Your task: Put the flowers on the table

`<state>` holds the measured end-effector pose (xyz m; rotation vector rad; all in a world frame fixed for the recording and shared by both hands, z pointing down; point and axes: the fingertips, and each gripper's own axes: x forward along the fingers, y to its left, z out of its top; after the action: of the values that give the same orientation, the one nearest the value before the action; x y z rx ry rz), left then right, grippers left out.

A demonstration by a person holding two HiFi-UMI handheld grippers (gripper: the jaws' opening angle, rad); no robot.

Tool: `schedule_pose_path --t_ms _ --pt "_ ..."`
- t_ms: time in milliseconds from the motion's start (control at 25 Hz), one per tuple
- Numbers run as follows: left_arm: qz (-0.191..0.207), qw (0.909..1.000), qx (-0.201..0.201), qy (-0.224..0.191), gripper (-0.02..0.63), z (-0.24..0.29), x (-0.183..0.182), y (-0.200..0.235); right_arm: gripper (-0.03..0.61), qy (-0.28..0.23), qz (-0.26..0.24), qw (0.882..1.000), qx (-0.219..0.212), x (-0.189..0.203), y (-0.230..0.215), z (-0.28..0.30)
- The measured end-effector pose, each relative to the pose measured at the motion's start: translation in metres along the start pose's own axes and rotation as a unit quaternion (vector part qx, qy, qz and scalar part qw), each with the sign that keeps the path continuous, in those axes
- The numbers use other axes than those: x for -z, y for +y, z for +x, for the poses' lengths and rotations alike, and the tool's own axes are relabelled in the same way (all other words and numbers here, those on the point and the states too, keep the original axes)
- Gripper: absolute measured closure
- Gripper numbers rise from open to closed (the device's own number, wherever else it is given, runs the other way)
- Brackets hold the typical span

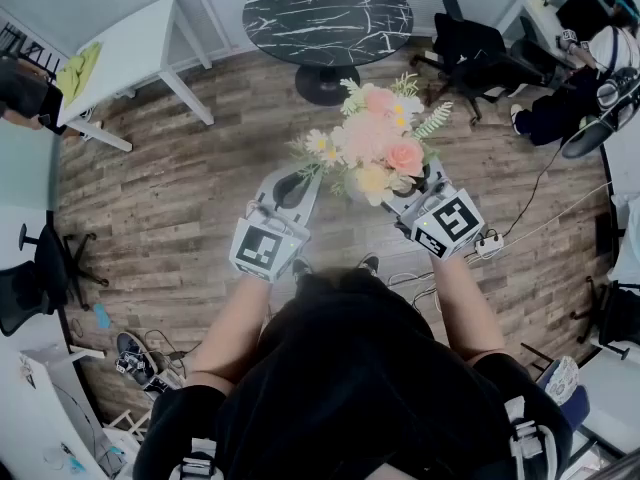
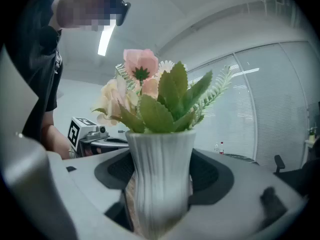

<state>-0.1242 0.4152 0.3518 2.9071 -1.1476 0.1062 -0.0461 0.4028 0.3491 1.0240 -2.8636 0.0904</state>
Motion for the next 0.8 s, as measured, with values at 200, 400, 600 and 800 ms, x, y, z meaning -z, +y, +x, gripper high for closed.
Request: schedule_pose_path --t_ms 200,400,600,800 --pt "0.001 1.0 0.0 0.0 0.601 0.0 -0.001 -0.001 0.239 -0.002 0.003 1.0 0.004 -0.002 0.0 -0.001" --pt "0.002 1.0 0.0 0.002 0.601 0.001 -0.002 0.0 0.238 -0.008 0.021 1.0 0.003 -0.003 -0.004 -0.001" --pt "0.002 1.0 0.0 0.007 0.601 0.009 0.002 -0.003 0.238 -0.002 0.02 1.0 0.0 0.0 -0.011 -0.005" --pt "0.001 1.0 -0.002 0.008 0.601 0.016 0.002 -0.007 0.239 -0.001 0.019 1.0 -0.005 0.002 -0.016 -0.008"
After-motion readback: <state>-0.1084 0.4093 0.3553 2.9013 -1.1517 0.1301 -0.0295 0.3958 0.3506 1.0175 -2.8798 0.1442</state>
